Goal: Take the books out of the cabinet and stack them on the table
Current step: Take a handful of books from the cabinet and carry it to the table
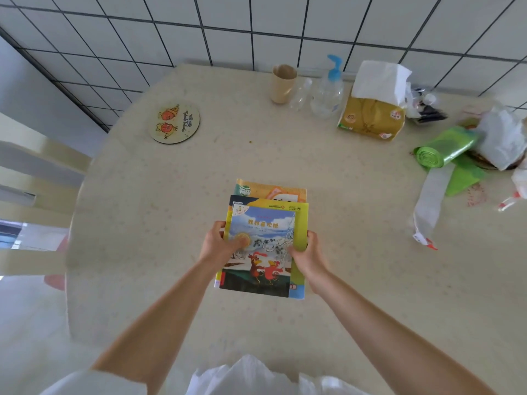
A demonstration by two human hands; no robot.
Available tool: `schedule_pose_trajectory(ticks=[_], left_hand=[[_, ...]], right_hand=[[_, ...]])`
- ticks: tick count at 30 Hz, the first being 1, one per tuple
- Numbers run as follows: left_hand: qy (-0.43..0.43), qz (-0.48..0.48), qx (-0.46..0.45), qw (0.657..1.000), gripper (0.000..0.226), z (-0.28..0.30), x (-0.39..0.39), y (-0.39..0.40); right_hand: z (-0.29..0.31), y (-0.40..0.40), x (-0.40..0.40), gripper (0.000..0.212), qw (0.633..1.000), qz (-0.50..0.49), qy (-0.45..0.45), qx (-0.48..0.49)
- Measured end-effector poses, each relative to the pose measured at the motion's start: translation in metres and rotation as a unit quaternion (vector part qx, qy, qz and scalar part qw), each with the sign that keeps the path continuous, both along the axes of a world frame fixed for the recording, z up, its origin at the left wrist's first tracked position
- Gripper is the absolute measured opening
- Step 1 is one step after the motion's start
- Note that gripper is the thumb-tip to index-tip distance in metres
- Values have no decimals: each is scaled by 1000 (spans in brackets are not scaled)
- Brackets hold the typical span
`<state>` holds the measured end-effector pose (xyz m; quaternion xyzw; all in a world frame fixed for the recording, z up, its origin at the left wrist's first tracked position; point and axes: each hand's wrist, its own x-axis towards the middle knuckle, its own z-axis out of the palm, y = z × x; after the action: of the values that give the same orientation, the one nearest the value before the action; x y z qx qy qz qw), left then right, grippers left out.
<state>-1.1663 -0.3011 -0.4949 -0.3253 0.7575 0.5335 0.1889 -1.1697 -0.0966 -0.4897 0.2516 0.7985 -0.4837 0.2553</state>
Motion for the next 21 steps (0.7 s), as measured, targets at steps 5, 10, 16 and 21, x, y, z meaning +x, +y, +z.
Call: schedule_pose_trajectory(ticks=[5, 10, 16, 21], left_hand=[[20, -67, -116, 991, 45, 2, 2, 7], [16, -92, -118, 989, 47, 0, -2, 9], [-5, -77, -111, 991, 54, 2, 1, 17], [-2, -72, -117, 991, 64, 11, 4, 14]], right_hand=[[3, -1, 0, 53, 996, 67, 13, 61], [1, -12, -2, 73, 998, 56, -3, 35], [6, -11, -7, 74, 999, 39, -28, 17], [20, -3, 2, 59, 997, 60, -39, 10]])
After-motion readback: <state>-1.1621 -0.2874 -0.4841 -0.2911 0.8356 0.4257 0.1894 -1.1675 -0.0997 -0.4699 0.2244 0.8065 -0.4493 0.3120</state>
